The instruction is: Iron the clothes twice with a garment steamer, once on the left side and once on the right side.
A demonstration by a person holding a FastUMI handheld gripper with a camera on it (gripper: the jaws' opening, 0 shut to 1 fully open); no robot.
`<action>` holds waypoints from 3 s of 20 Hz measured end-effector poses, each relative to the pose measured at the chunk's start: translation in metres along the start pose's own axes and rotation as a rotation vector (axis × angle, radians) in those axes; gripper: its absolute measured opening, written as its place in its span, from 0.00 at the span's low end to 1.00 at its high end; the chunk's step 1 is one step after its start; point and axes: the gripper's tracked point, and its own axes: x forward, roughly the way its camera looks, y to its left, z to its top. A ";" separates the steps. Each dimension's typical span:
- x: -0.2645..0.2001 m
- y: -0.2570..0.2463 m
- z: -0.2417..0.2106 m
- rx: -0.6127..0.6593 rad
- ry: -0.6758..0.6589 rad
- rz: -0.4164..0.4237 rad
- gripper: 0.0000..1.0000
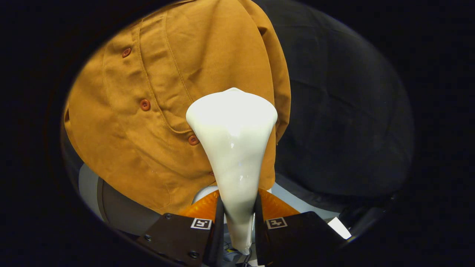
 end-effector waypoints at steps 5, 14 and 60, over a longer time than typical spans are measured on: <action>-0.015 -0.005 -0.007 0.012 -0.005 -0.041 0.38; -0.100 0.019 0.031 -0.021 -0.180 -0.072 0.38; -0.368 0.375 0.007 -0.259 -0.544 0.414 0.38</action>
